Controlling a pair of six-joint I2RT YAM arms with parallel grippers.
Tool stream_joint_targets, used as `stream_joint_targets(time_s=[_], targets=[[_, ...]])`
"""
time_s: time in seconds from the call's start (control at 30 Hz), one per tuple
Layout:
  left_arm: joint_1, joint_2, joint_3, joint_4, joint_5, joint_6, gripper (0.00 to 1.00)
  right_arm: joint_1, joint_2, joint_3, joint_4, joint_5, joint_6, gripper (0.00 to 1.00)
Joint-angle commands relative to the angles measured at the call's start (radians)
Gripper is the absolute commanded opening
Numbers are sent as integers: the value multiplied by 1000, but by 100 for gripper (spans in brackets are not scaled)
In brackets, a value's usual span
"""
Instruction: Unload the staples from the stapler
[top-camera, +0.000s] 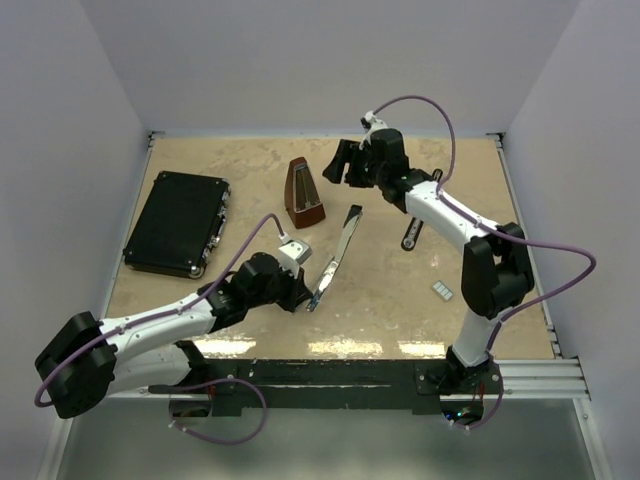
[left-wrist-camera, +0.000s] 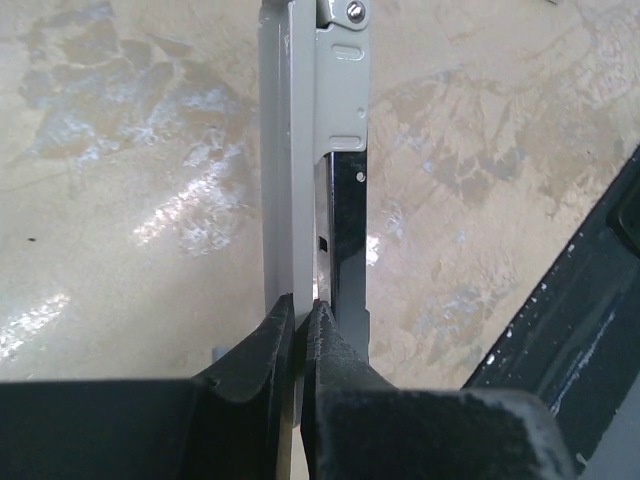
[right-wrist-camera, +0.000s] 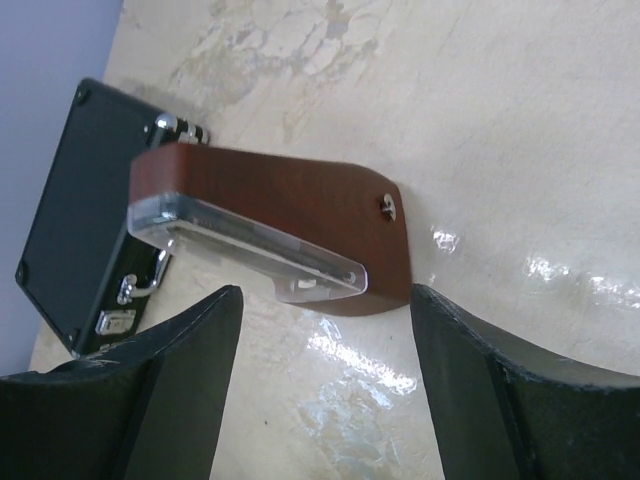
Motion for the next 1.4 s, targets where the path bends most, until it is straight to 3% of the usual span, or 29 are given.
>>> stream_joint_targets(time_s=[0.0, 0.13, 0.3, 0.53, 1.0, 1.37], targets=[[0, -33, 71, 67, -117, 24, 0, -5, -24, 125, -197, 118, 19, 74], [0, -37, 100, 0, -220, 49, 0, -6, -103, 55, -252, 151, 63, 74], [1, -20, 146, -61, -307, 81, 0, -1, -192, -160, -91, 31, 170, 74], [0, 45, 221, -137, -362, 121, 0, 50, -160, -229, 72, -73, 190, 74], [-103, 210, 341, -281, -612, 170, 0, 62, -7, -239, 235, -150, 197, 70], [-124, 201, 295, -255, -577, 247, 0, 64, 48, -180, 232, -162, 129, 67]])
